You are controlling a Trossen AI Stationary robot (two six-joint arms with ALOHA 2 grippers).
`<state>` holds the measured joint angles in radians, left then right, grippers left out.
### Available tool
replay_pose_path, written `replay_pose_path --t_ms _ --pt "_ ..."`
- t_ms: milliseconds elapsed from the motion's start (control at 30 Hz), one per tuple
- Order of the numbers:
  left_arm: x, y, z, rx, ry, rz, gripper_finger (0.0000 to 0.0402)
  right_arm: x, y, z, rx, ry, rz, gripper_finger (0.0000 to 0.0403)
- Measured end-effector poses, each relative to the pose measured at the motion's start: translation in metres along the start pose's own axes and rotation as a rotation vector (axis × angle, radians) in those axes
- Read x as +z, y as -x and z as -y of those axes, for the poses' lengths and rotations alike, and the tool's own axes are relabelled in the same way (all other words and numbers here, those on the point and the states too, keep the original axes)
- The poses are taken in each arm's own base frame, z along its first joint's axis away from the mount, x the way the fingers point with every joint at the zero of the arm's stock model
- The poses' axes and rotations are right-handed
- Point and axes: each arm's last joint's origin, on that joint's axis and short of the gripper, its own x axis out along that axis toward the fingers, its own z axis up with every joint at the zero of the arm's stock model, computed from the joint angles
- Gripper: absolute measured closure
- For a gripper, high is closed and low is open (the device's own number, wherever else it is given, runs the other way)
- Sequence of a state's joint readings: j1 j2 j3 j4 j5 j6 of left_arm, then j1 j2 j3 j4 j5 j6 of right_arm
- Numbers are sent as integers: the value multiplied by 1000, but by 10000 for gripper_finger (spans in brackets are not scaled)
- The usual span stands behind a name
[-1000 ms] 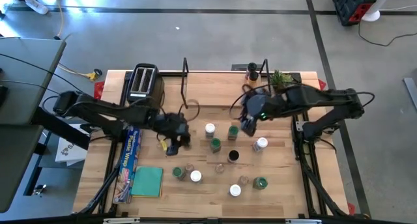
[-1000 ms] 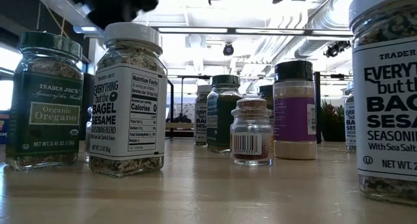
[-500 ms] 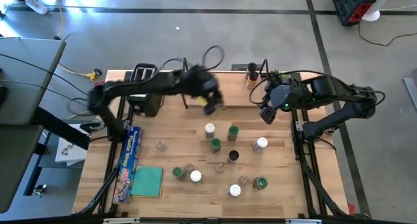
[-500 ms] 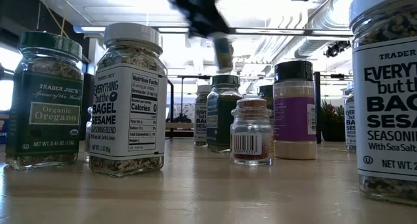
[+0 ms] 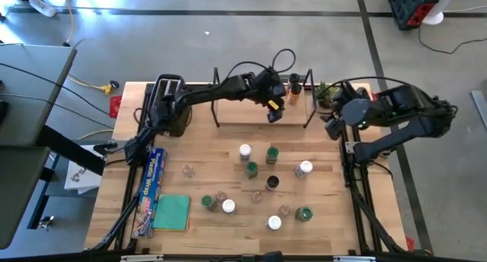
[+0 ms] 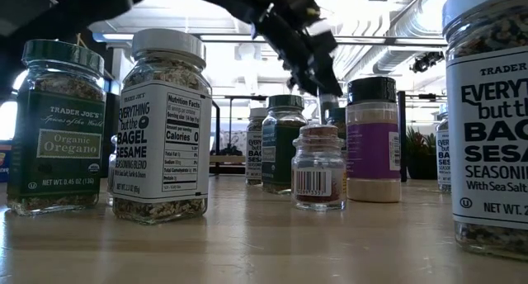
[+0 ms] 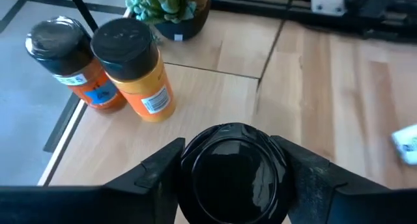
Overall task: Shelf spices
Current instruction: Put the left black spice bottle on the shelf and align with the other black spice bottles
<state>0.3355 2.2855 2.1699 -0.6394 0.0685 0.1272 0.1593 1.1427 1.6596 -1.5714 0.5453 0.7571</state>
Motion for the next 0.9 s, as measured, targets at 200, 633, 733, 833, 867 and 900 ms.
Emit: replay_pose_path --t_ms 200,633,733,833,867,900 --pt "-8 -20 0 -2 -19 -19 180 -1 4 5 8 -6 15 120" --pt "-10 -25 -3 -5 -35 -12 146 -1 4 5 7 15 15 120" --pt "-10 -24 -8 3 -22 -9 129 -1 4 5 7 14 15 120" --pt "-10 -23 -12 10 -26 -14 121 -1 4 5 7 4 15 120" --pt "-10 -20 -13 16 -31 -17 120 -1 4 5 7 2 14 120" --pt "-8 -15 -13 27 -33 -16 120 -1 4 4 6 0 13 120"
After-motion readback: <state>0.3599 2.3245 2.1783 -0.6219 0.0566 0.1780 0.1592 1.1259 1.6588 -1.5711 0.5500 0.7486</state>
